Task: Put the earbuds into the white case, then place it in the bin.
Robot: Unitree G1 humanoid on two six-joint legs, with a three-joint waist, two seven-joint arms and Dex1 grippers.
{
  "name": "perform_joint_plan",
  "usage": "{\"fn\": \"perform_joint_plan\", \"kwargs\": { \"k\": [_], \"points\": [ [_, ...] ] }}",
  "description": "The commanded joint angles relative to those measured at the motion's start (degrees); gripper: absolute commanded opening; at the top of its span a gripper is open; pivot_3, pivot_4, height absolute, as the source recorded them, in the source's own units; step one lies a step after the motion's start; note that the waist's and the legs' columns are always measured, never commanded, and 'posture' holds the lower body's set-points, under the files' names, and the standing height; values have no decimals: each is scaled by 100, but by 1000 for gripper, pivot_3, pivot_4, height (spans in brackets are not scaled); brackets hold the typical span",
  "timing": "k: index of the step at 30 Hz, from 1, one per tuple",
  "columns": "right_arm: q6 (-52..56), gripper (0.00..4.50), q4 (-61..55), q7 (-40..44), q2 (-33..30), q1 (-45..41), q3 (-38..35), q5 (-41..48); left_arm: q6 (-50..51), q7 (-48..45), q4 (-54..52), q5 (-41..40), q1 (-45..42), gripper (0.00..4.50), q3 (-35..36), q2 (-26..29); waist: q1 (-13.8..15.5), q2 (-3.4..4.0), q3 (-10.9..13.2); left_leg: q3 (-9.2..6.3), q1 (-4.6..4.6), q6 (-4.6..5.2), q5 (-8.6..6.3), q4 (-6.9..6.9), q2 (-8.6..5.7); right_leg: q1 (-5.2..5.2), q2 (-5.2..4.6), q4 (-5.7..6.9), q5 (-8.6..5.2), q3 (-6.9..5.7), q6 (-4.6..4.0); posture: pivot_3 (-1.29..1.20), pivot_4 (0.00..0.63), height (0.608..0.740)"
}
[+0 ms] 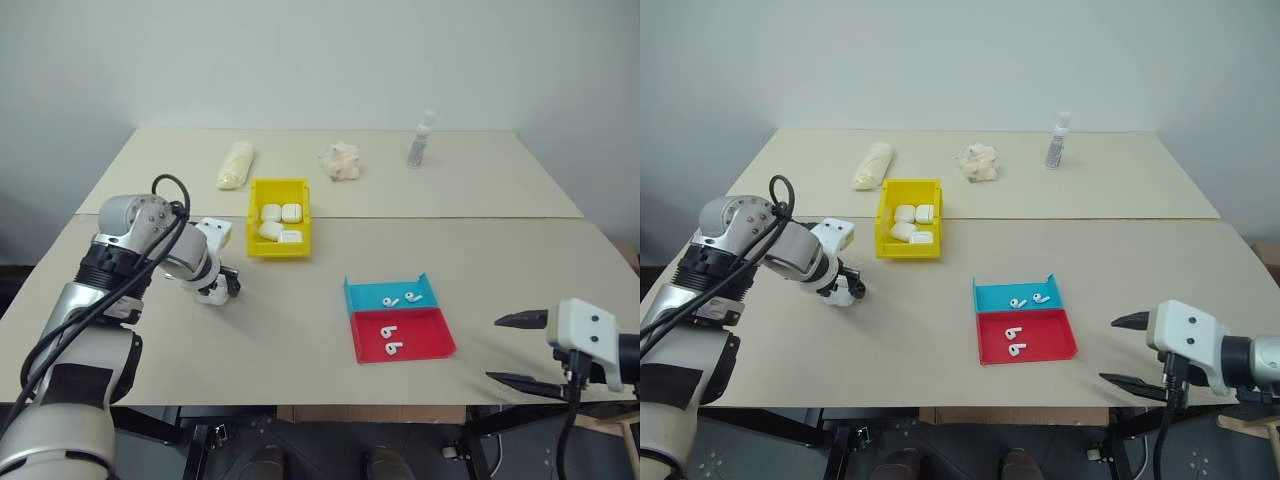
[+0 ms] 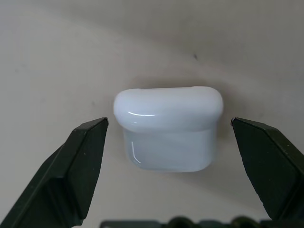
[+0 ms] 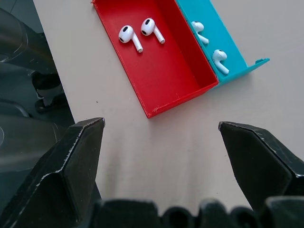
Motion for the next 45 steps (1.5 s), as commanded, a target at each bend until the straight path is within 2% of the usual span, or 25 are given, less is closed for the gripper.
{"fn": "perform_joint_plan", "kwargs": {
  "k": [1,16,22,26,30,36,41,45],
  "points": [
    [39,4444,-192,-113,61,35,-276,-5,17,-197,40,236,-160,4500,108,-10,1,0,0,0,0,0,0,0,0,0,0,0,0,0,0,0,150,740],
    [229,4444,-407,-309,111,231,-371,-73,17,-1013,126,1196,-23,4500,32,-252,12,2,-3,1,11,0,0,2,-2,12,-2,4,-1,0,2,0,150,740],
    [240,4444,-419,-370,122,243,-327,-109,17,-1416,589,1126,-197,4500,105,-240,14,3,-4,0,15,0,0,2,-2,16,-2,6,-2,-1,2,0,150,740],
    [264,4444,-424,-429,127,225,-266,-107,17,-1878,522,1236,-214,4500,-206,-32,7,2,-4,0,12,0,0,1,-2,15,-2,4,-2,-1,3,0,150,740],
    [281,4444,-422,-475,129,201,-213,-121,17,-2209,769,1363,-267,4500,-215,-54,5,2,-4,1,9,1,0,1,-2,12,-1,5,-2,-1,3,0,150,740],
    [299,4444,-437,-506,116,236,-178,-190,17,-2754,924,2108,-339,4500,-169,-111,-3,3,-4,7,12,2,-1,1,-2,12,0,6,-3,-1,4,0,150,740],
    [342,4444,-471,-508,133,258,-198,-222,17,-3154,866,2372,-292,4500,-330,-104,-28,6,-6,9,15,2,-1,1,-2,13,0,12,-4,0,4,0,150,740],
    [352,4500,-495,-521,151,284,-202,-243,17,-3275,804,2480,-251,3643,-357,-102,-40,9,-8,6,16,2,-1,1,-1,13,0,14,-6,0,5,0,150,740]
  ]
}}
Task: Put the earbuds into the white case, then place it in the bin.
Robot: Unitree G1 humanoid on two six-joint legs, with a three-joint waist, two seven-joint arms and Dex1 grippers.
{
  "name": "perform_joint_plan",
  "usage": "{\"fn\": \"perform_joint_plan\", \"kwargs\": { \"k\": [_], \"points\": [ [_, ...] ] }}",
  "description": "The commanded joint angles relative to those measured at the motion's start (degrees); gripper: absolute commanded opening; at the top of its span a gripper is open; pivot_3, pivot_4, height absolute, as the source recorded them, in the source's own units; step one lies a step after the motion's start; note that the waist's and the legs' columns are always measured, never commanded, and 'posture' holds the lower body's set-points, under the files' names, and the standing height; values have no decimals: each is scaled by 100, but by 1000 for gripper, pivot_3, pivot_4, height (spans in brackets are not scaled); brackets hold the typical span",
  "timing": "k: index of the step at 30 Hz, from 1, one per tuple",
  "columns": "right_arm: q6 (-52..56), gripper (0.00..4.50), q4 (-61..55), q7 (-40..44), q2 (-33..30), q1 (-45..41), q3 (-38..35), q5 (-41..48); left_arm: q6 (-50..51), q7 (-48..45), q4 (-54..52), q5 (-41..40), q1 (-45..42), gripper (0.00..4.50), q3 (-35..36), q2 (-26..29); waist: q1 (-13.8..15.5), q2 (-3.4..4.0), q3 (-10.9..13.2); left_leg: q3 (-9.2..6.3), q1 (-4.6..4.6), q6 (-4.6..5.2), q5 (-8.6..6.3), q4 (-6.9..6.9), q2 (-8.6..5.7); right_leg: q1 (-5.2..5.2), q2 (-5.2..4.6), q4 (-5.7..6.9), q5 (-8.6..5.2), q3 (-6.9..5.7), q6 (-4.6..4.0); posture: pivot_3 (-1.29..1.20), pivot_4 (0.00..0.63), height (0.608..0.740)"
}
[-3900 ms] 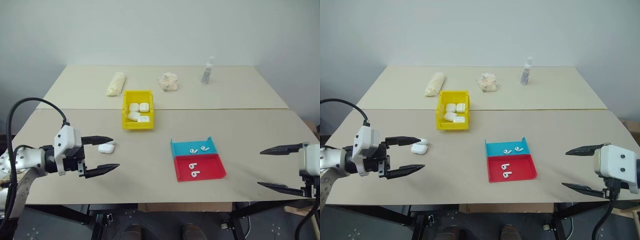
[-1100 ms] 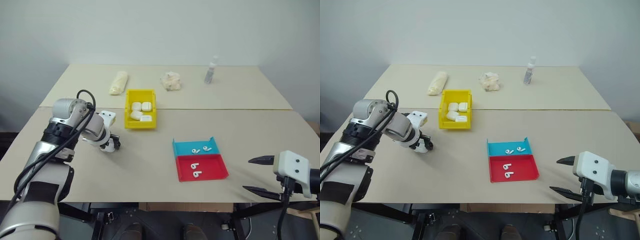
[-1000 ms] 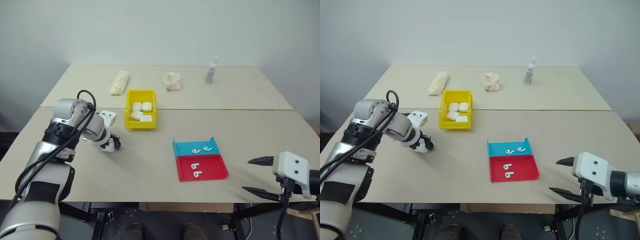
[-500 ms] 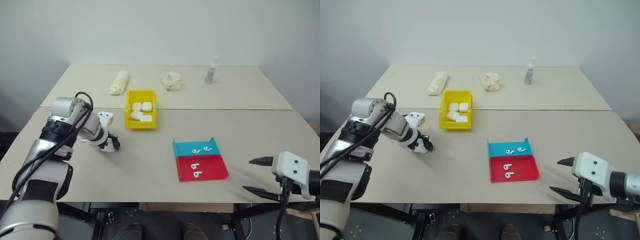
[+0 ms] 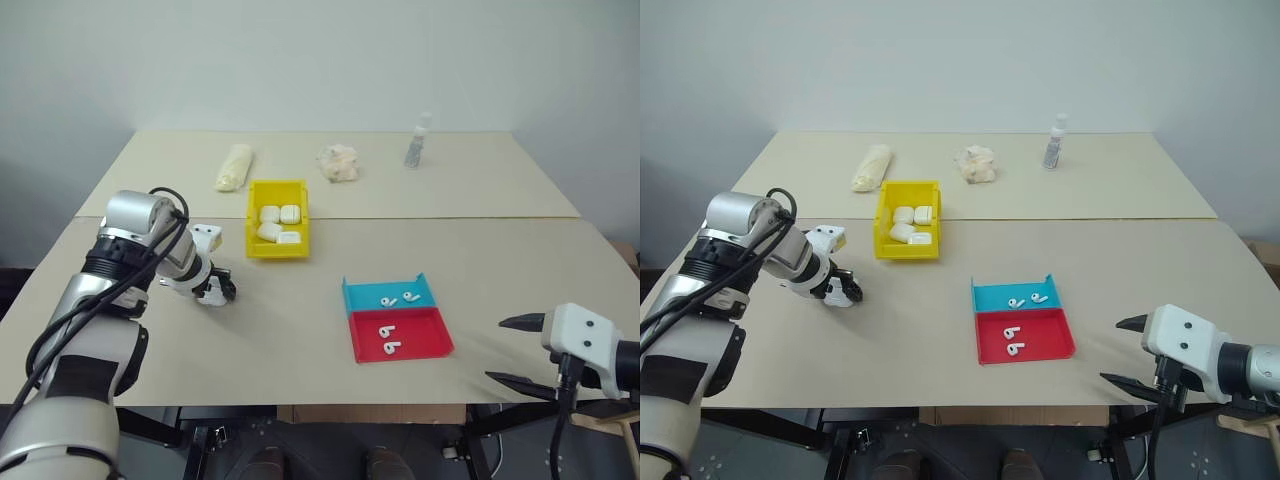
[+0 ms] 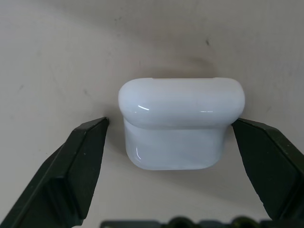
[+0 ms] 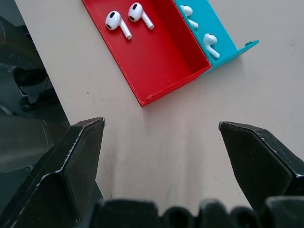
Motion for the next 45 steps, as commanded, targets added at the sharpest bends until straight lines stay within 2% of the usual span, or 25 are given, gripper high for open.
{"fn": "perform_joint_plan", "kwargs": {
  "k": [1,3,10,14,19,23,25,27,30,34,36,40,45],
  "points": [
    [51,4500,-134,-51,31,17,-102,-12,32,-197,-79,68,51,3354,-92,12,1,0,0,-1,-1,0,0,0,0,0,0,0,0,0,0,0,150,740],
    [57,4500,-137,-57,38,16,-100,-9,32,-248,-140,114,62,2791,-113,32,1,0,0,-3,-3,0,0,0,0,0,-1,-1,-1,0,1,0,150,740],
    [17,4500,-90,-55,24,-38,-66,-20,32,-295,-608,679,-14,2783,160,129,2,-7,4,-4,-10,1,-1,1,0,-6,0,0,-1,-1,1,0,150,740],
    [17,4500,-47,43,-73,-129,-183,31,31,-692,-1115,760,-185,2783,145,469,-26,-11,6,-4,-29,0,0,1,1,-29,0,4,-1,-1,1,0,150,740],
    [41,4500,82,261,-354,-493,-344,162,-573,-1643,-2724,486,182,2783,547,1132,-41,-10,7,-4,-73,-2,2,11,2,-76,1,38,0,2,0,0,150,740],
    [-88,4500,288,498,-648,-964,-211,209,-1955,-2451,-4335,216,1271,2783,1550,1305,-33,-8,5,-5,-70,-3,2,11,3,-69,-1,24,0,-1,0,0,150,740],
    [-155,4500,377,578,-817,-1295,-54,242,-2775,-2773,-5029,65,2009,2783,2137,1106,-29,-7,5,-1,-66,-3,2,13,3,-67,-3,14,-1,3,-2,0,150,740],
    [-222,4500,446,717,-980,-1636,101,313,-3468,-3087,-5492,82,2588,2783,2330,963,-27,-7,5,-1,-67,-3,2,14,6,-68,-3,13,0,3,-4,0,150,740],
    [-189,4500,491,989,-1314,-2206,492,487,-5330,-3505,-5798,378,3507,2783,2543,231,-19,-1,2,4,-59,-2,2,14,5,-60,-4,9,0,5,-5,0,150,740],
    [-32,4500,556,1355,-1882,-3053,1410,499,-7459,-4127,-5268,783,4039,2783,2266,-958,25,0,1,12,-67,-1,1,18,6,-61,-5,5,1,-6,-9,0,150,740],
    [-72,4500,606,1518,-1994,-3520,1897,444,-7999,-4355,-4921,906,4104,2783,2090,-1385,45,0,0,30,-67,0,1,21,3,-59,-7,3,2,-8,-9,0,150,740],
    [-12,4500,604,1715,-1795,-4670,2958,116,-9041,-4869,-4222,1203,4183,2783,1779,-1919,36,0,0,45,-68,4,-2,22,4,-62,-6,2,2,-5,-9,0,150,740],
    [211,4500,665,1973,-1281,-5750,4084,-488,-9951,-5614,-3592,1085,4293,2783,1790,-2211,-36,0,0,43,-71,6,-2,21,6,-70,-3,4,2,-6,-9,0,150,740]
  ]
}}
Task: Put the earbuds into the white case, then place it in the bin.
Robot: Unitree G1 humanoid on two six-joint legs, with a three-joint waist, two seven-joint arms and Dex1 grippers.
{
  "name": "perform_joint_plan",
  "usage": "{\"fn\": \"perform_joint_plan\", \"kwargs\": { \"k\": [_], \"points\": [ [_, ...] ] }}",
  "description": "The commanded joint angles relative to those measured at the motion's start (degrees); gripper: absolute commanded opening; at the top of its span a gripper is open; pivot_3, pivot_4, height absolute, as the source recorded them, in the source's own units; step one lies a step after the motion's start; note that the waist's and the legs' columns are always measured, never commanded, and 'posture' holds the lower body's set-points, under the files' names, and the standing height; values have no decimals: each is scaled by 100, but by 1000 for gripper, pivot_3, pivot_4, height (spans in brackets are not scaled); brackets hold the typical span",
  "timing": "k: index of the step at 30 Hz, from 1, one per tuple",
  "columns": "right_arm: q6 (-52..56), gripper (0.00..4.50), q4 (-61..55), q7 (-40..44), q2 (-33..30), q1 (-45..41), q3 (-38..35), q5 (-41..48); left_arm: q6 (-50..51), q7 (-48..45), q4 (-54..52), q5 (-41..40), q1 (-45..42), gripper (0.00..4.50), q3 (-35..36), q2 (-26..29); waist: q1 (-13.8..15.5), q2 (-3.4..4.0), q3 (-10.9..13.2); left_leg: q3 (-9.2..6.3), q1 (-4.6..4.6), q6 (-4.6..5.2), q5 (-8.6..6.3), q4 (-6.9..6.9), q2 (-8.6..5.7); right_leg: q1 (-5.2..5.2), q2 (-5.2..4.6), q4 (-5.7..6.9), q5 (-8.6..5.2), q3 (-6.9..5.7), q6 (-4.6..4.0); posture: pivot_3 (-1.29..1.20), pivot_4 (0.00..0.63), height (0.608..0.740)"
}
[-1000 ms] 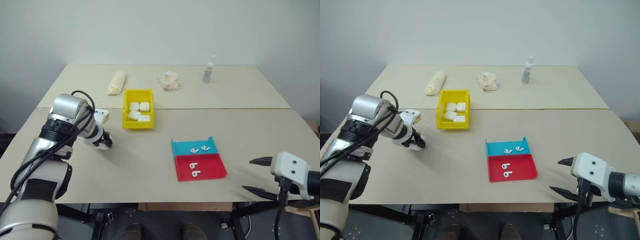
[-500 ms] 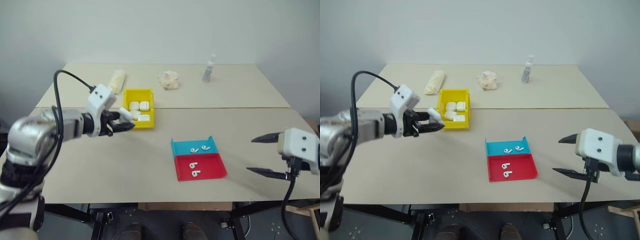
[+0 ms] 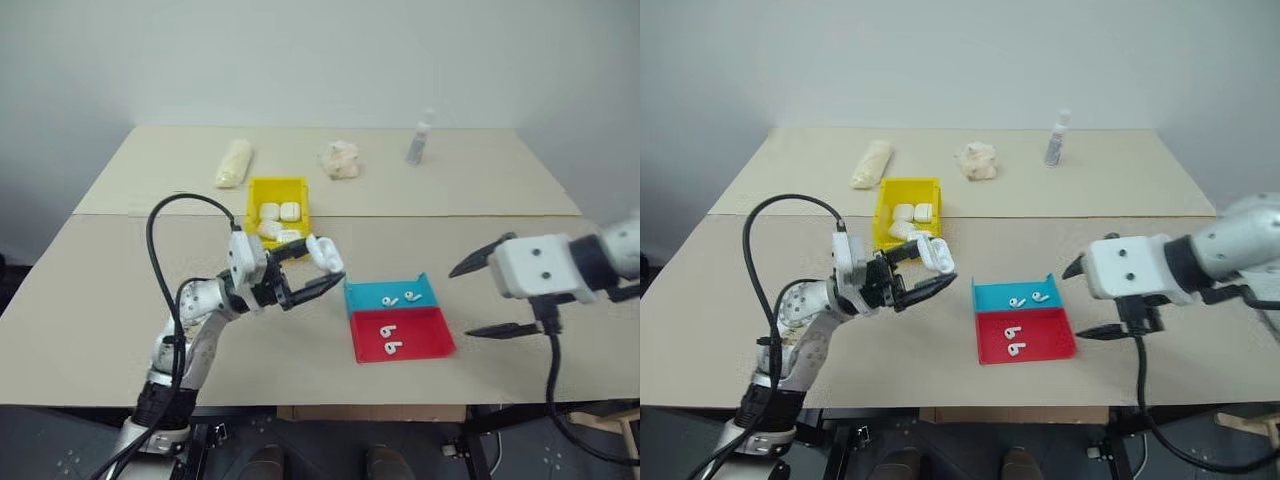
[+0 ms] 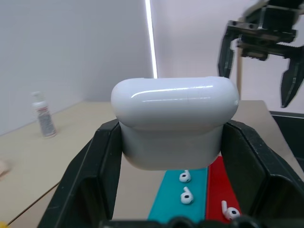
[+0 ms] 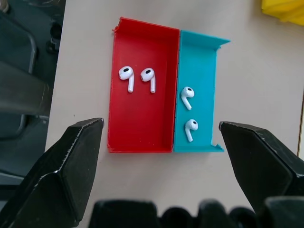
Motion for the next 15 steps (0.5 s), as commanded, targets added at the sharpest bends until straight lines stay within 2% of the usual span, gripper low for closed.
{"fn": "perform_joint_plan", "kwargs": {
  "k": [1,7,9,12,15],
  "points": [
    [197,4500,-20,178,231,-489,478,-415,-623,-432,225,-141,33,2783,111,-93,-15,1,0,-1,1,0,0,0,1,0,0,1,0,1,0,0,150,740],
    [367,4500,-155,289,710,-896,1199,-1023,-866,-503,391,49,166,2783,95,-38,-9,1,-1,-37,1,1,0,1,0,-2,1,5,0,1,0,0,150,740],
    [433,4103,-275,273,887,-914,1397,-1173,-972,-504,409,152,263,2783,101,48,-11,2,-1,-44,1,1,0,1,0,-2,1,5,0,0,0,0,150,740],
    [509,3203,-419,203,1063,-873,1558,-1405,-905,-383,231,164,388,2783,140,139,-12,2,-1,-45,1,1,0,1,0,-6,1,6,0,1,0,0,150,740],
    [636,3203,-587,142,1214,-845,1694,-1588,-885,-204,98,169,435,2783,185,136,-3,2,-1,-47,1,0,0,2,0,-5,0,7,0,0,0,0,150,740]
  ]
}}
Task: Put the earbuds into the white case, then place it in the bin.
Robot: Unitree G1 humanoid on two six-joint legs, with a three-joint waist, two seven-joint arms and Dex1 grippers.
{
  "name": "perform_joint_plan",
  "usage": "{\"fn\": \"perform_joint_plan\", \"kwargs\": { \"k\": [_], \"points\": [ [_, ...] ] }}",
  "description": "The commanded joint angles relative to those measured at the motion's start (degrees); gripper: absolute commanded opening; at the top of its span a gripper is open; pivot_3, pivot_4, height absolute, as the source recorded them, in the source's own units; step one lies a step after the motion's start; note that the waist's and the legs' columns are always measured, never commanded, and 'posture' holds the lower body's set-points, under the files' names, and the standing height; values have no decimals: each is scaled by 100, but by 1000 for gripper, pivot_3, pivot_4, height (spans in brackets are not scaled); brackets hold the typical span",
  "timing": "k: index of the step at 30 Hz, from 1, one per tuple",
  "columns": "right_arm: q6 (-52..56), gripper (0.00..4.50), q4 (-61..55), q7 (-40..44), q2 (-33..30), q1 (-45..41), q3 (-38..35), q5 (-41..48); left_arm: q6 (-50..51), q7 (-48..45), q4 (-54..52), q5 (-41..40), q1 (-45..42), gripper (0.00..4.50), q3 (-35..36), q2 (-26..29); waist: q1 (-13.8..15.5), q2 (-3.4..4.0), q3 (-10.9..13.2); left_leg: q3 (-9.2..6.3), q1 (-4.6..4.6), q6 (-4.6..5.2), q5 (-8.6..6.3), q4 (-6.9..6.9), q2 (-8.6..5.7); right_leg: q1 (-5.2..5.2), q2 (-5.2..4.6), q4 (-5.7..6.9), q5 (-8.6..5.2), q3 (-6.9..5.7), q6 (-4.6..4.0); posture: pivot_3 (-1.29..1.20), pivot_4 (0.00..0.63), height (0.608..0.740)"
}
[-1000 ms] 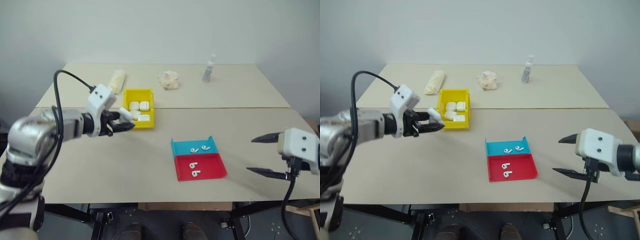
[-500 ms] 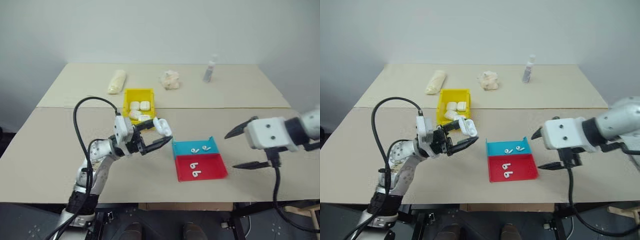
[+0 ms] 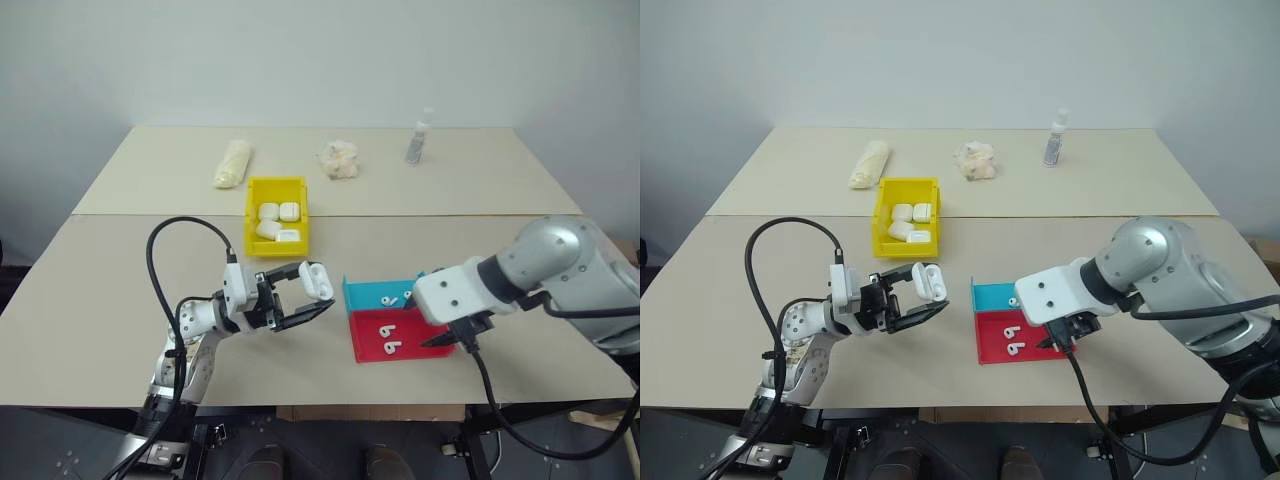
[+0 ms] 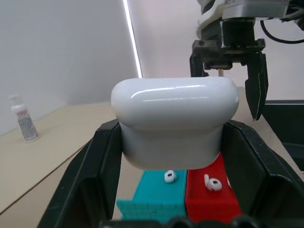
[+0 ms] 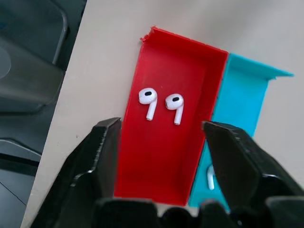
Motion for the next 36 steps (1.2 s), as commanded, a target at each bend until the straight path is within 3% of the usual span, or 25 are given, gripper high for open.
{"fn": "perform_joint_plan", "kwargs": {
  "k": [1,4,7,9,36],
  "points": [
    [136,3203,-289,-44,99,-16,63,-202,-102,215,-322,6,-15,2783,100,-14,9,0,0,0,0,0,0,0,-1,0,0,0,0,0,0,0,150,740],
    [113,3203,-189,-197,367,-5,398,-641,-139,325,-318,106,2,2783,66,-29,-1,1,-1,-1,2,0,0,-1,0,1,1,0,0,-1,0,0,150,740],
    [-12,2654,-104,-195,490,44,586,-885,-61,409,-417,151,63,2783,5,-7,-3,1,-1,0,2,-1,1,-1,0,0,2,1,0,-1,0,0,150,740],
    [-61,2060,-82,-204,566,72,634,-964,74,466,-537,159,110,2783,-25,42,-3,1,-1,-1,1,-1,1,-2,1,-1,2,0,0,-1,0,0,150,740],
    [-951,2060,627,-218,1277,294,1015,-2116,513,952,-902,392,244,2783,-116,239,-6,1,-1,-1,4,-3,2,-2,1,1,4,0,0,-1,0,0,150,740]
  ]
}}
